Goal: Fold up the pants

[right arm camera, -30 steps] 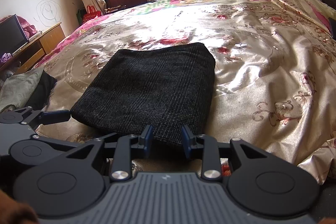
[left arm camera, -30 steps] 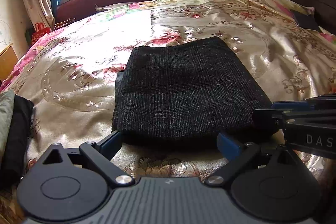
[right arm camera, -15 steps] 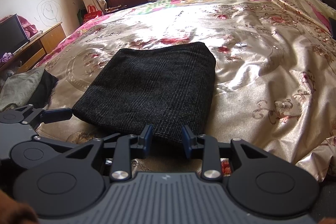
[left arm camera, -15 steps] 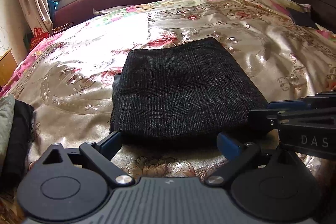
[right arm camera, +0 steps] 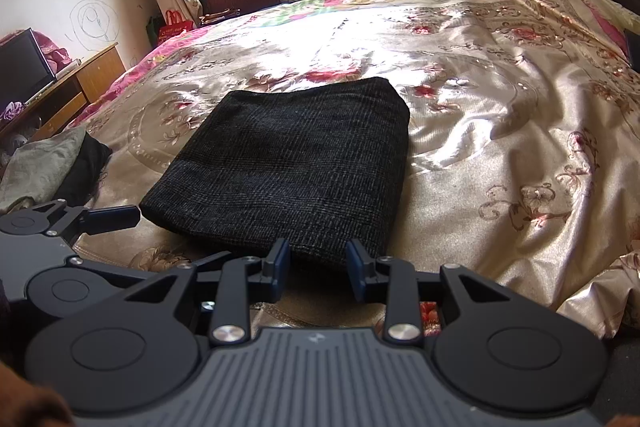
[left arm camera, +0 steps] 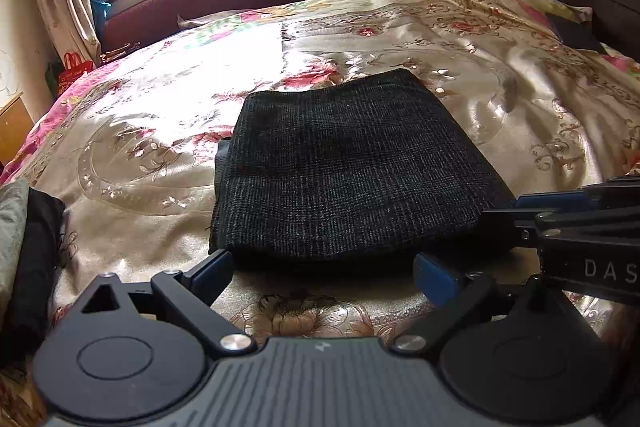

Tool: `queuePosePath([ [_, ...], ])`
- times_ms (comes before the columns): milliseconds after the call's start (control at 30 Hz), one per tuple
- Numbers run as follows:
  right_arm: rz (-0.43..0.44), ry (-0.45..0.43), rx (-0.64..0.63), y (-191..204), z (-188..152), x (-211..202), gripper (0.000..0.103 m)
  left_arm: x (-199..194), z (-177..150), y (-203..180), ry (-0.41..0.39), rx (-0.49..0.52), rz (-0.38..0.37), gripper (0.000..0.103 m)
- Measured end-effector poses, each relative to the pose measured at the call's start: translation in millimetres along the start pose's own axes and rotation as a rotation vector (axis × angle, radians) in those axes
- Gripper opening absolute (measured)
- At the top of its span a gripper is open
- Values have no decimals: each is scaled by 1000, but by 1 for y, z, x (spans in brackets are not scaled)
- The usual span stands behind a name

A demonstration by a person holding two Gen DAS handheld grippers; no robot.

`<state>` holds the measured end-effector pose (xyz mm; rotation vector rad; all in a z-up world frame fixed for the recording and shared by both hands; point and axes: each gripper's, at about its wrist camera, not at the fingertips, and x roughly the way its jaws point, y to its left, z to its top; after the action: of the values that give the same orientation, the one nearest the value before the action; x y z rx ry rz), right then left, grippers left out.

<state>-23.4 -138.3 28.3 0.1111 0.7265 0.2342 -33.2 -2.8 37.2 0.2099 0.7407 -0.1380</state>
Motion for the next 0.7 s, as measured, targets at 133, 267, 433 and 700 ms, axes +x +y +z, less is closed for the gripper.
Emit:
queuePosePath([
  [133,0,1,1,0,0,0,33,0,0,0,0,0,1,103],
  [267,0,2,1,0,0,-1,33,0,0,0,0,1,2,103],
  [433,1,2,1,0,0,-1,33,0,0,-1,1,5,-1,103],
  [700,4,4,-1,1,0,0,36,0,0,-1,0,12,0,103],
])
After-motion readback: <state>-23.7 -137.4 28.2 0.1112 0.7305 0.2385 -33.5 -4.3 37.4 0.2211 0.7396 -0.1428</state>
